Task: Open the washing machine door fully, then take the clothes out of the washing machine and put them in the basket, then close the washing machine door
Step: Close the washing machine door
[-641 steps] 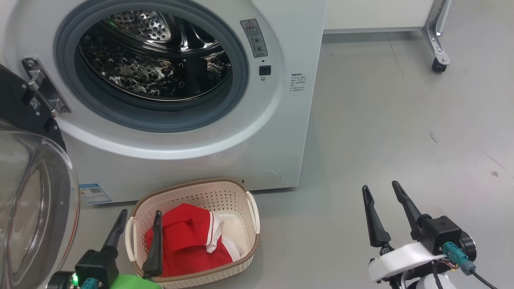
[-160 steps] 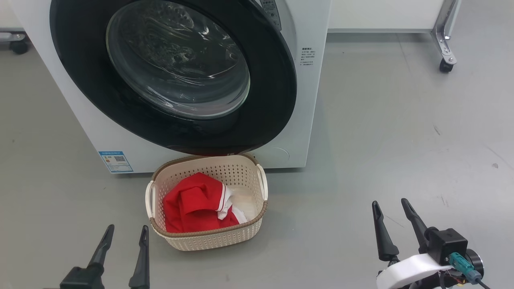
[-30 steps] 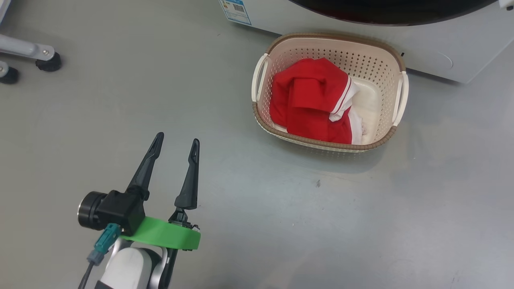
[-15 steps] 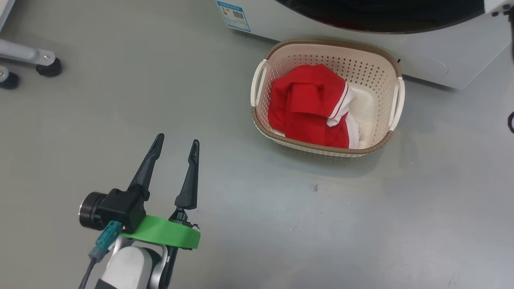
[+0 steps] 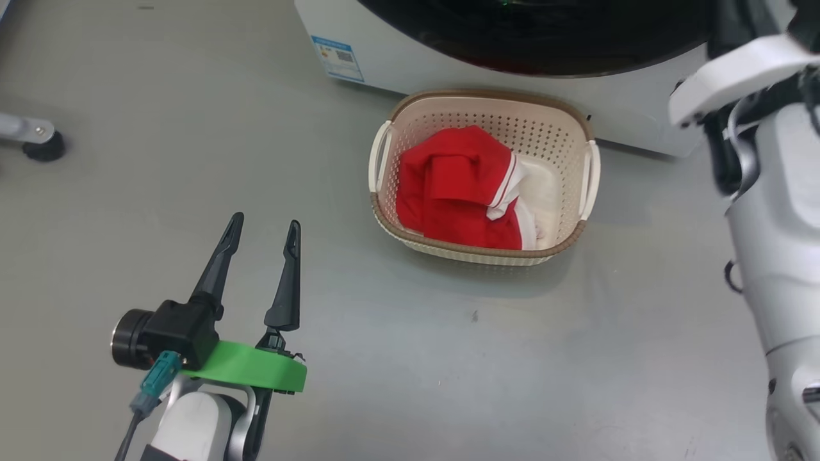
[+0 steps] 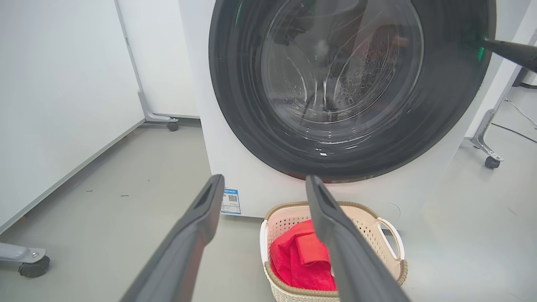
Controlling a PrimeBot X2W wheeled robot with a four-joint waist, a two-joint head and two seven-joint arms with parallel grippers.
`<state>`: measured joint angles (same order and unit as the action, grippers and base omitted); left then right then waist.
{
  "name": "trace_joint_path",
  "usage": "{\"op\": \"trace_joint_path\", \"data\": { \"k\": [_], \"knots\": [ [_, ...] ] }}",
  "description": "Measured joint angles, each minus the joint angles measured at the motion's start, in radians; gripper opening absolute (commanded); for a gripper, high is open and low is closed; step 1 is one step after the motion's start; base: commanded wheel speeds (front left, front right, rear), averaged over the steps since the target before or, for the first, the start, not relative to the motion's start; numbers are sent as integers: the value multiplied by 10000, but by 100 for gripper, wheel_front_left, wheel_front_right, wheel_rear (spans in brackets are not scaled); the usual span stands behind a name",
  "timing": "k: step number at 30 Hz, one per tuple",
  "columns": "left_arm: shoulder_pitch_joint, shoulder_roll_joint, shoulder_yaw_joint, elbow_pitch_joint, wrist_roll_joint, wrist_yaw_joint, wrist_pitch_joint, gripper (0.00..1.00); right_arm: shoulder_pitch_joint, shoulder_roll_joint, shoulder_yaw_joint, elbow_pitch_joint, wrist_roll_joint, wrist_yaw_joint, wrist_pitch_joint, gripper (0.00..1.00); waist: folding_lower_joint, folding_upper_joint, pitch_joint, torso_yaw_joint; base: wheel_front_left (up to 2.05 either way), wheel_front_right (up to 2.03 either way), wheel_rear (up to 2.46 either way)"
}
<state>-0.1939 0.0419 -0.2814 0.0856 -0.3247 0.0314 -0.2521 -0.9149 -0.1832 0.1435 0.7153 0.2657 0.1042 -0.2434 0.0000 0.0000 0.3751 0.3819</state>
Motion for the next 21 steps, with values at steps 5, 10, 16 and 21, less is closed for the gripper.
{"op": "trace_joint_path", "data": {
  "k": [5,10,16,21],
  "knots": [
    [11,35,127,44,0,31,0,100,899,337,27,-2,180,2,-12,100,0,0,-302,-322,0,0,0],
    [88,128,182,144,12,33,0,100,1717,658,148,-107,207,4,-86,100,0,0,-632,-666,0,0,0],
    [304,232,176,311,12,31,0,100,2974,828,75,-721,288,4,-86,100,0,0,-1150,-1131,0,0,0],
    [654,370,259,395,8,33,0,100,3944,961,90,-1181,282,-12,-86,100,0,0,-1518,-1486,0,0,0]
  ]
}}
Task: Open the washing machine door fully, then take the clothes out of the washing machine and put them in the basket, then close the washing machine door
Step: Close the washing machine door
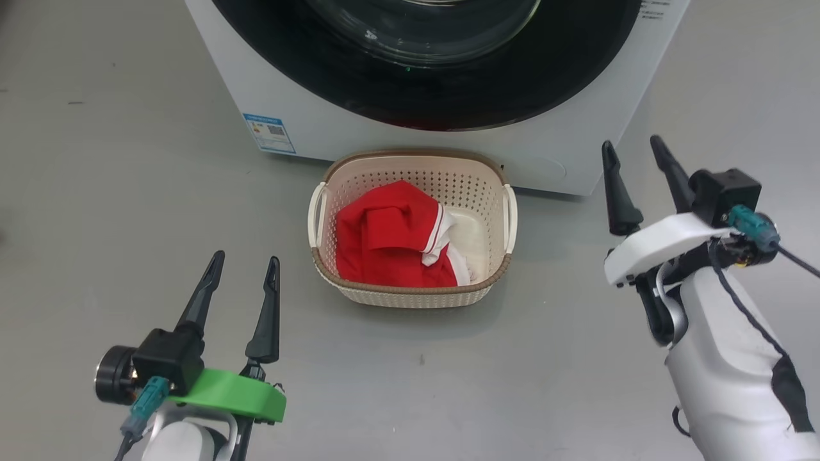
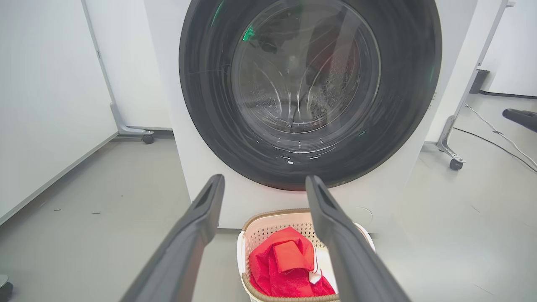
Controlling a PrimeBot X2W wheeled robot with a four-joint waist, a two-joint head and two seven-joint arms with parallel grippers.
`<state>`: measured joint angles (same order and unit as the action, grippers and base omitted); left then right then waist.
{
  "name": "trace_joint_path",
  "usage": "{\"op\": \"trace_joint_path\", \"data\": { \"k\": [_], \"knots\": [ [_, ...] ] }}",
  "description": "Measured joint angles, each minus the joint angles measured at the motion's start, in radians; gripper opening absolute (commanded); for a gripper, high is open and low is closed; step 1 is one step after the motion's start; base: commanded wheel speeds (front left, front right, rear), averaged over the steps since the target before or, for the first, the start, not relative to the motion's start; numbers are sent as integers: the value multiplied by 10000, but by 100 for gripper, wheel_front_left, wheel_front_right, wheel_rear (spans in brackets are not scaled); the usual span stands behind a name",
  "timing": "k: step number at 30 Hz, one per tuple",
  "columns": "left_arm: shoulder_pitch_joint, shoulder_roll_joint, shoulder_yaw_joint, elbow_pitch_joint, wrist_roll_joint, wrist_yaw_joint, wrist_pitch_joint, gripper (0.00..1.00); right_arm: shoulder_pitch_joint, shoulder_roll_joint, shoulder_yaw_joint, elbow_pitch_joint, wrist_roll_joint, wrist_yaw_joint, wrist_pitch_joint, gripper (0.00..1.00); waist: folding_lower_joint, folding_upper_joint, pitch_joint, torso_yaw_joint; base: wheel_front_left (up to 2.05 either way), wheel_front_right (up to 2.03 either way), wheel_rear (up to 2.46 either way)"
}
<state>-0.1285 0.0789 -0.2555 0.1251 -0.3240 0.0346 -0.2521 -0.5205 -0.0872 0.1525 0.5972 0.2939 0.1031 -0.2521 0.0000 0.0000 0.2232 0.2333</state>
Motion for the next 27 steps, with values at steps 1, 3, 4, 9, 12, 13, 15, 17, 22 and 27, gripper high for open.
{"op": "trace_joint_path", "data": {
  "k": [1,3,4,9,12,13,15,17,22,27],
  "knots": [
    [83,25,6,23,0,0,0,100,224,33,6,-84,2,-4,0,100,0,0,-77,-77,0,0,0],
    [242,56,23,75,-2,6,0,100,648,109,17,-209,2,-13,0,100,0,0,-230,-231,0,0,0],
    [334,73,54,82,-8,58,0,100,856,144,35,-299,2,-15,0,100,0,0,-307,-316,0,0,0],
    [729,155,182,127,-15,128,8,100,1688,238,127,-765,4,-19,0,100,0,0,-685,-756,0,0,0],
    [852,167,167,163,-79,128,50,100,2033,244,115,-955,4,-132,0,100,0,0,-850,-924,0,0,0],
    [913,194,151,169,-77,128,50,100,2216,244,105,-1051,4,-169,0,100,0,0,-935,-1006,0,0,0],
    [985,226,151,165,-96,128,61,100,2568,249,61,-1233,15,-213,0,100,0,0,-1099,-1155,0,0,0],
    [1081,251,150,151,-105,128,140,100,2902,255,69,-1386,33,-242,0,100,0,0,-1260,-1299,0,0,0],
    [1399,282,127,104,-123,128,234,100,3674,291,119,-1710,50,-268,0,100,0,0,-1613,-1624,0,0,0],
    [1609,286,31,-10,-150,128,397,100,4222,311,82,-2153,105,-410,0,100,0,0,-1909,-1866,0,0,0]
  ]
}}
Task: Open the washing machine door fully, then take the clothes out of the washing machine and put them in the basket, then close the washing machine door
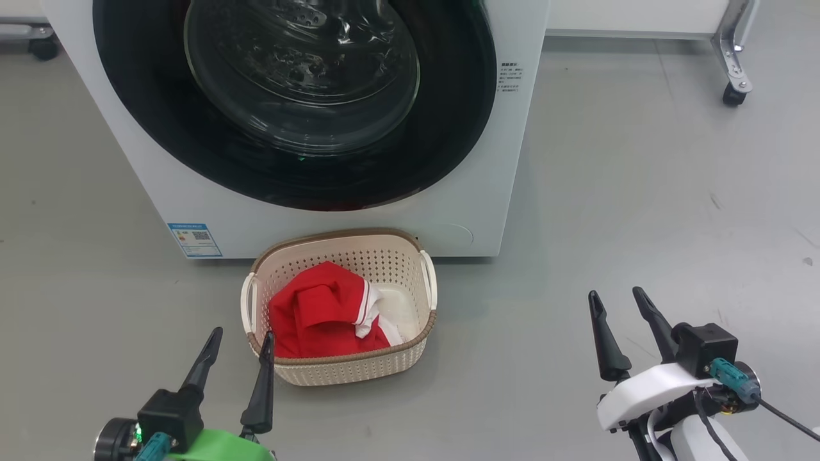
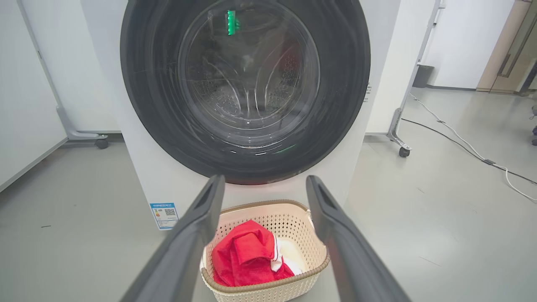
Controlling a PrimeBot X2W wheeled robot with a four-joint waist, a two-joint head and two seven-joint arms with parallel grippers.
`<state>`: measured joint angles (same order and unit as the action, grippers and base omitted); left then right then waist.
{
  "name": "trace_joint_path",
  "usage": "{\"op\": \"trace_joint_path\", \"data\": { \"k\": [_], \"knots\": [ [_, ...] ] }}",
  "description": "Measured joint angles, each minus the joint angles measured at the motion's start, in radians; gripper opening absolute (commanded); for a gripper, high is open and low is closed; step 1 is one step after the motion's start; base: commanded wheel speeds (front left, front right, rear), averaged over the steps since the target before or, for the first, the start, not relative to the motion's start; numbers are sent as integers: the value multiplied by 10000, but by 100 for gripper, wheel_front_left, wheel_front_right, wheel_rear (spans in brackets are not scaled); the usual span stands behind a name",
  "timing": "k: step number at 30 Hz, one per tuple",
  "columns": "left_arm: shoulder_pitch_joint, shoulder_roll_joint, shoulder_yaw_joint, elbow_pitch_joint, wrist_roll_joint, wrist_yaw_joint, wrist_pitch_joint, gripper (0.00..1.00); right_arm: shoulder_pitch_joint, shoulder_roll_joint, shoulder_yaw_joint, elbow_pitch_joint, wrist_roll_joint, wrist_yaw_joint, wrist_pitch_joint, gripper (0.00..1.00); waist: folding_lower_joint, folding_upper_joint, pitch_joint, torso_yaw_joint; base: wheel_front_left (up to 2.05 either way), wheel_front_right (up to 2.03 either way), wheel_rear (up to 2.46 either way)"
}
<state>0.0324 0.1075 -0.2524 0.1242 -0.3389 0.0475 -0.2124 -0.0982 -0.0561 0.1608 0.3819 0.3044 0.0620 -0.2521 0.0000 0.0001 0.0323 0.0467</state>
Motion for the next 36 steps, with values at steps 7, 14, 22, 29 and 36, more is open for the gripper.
{"op": "trace_joint_path", "data": {
  "k": [7,14,22,29,36],
  "knots": [
    [172,2,-61,-157,0,15,102,100,537,27,21,-525,6,-130,0,100,0,0,-199,-182,0,0,0],
    [316,2,-58,-328,0,90,192,100,907,79,63,-932,27,-222,0,100,0,0,-236,-184,0,0,0],
    [358,25,-58,-453,0,98,280,100,1234,92,125,-1264,33,-297,0,100,0,0,-279,-180,0,0,0],
    [406,27,-82,-585,0,104,353,100,1417,104,178,-1482,33,-385,0,100,0,0,-306,-195,0,0,0],
    [523,27,-94,-688,0,180,441,100,1523,107,219,-1649,36,-399,0,100,0,0,-317,-201,0,0,0]
  ]
}}
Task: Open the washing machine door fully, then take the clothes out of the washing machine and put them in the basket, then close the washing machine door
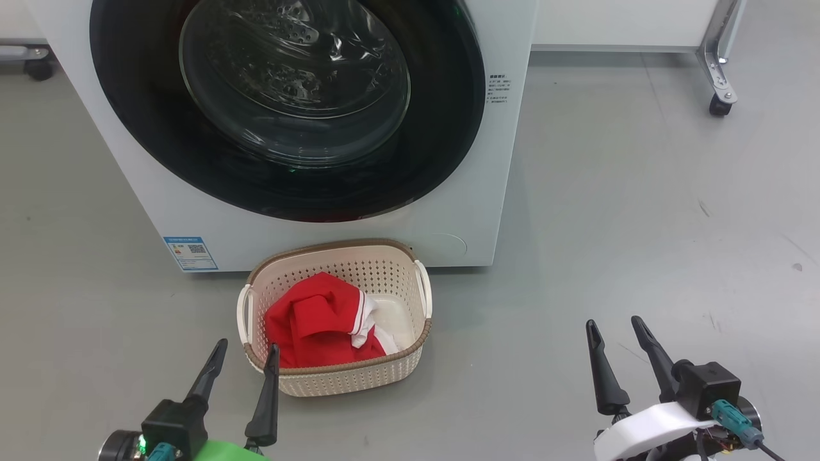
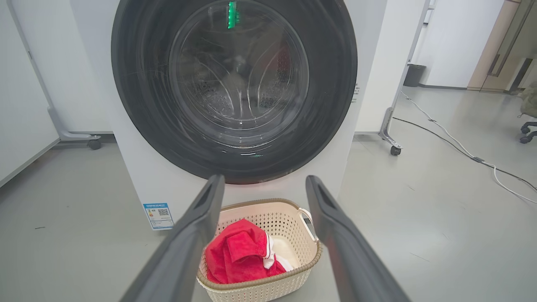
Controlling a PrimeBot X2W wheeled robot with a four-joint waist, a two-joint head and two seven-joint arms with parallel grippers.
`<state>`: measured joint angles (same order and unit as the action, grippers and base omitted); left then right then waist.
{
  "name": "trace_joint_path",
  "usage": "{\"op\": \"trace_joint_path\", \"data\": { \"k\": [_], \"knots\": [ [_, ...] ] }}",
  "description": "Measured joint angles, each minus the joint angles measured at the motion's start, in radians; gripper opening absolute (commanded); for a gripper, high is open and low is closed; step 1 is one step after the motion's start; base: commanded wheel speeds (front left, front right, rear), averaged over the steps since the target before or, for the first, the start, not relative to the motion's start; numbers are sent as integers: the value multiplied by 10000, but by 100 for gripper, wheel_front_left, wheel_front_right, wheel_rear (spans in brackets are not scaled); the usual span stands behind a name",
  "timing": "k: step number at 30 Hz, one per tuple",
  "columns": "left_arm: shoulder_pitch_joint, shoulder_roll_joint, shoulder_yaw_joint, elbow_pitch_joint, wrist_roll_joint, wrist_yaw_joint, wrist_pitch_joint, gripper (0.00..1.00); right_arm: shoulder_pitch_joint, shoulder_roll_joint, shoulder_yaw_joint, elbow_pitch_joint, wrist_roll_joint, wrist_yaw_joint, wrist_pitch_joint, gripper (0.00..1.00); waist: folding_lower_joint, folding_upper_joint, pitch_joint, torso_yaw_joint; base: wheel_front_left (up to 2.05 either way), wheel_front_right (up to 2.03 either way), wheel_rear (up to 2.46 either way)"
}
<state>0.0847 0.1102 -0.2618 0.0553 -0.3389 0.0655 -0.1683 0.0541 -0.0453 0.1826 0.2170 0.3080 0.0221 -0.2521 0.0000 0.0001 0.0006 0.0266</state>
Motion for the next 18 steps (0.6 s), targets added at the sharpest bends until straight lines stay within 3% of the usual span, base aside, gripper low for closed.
{"op": "trace_joint_path", "data": {
  "k": [6,7,18],
  "knots": [
    [31,0,-8,-178,2,15,15,100,109,6,63,-174,13,-73,0,100,0,0,68,-17,0,0,0],
    [31,0,-13,-211,2,15,61,0,115,6,67,-194,13,-77,0,0,0,0,98,-24,0,0,0],
    [299,-217,-188,694,-109,-6,100,0,625,150,132,654,113,-67,13,0,0,0,123,-35,0,0,0]
  ]
}}
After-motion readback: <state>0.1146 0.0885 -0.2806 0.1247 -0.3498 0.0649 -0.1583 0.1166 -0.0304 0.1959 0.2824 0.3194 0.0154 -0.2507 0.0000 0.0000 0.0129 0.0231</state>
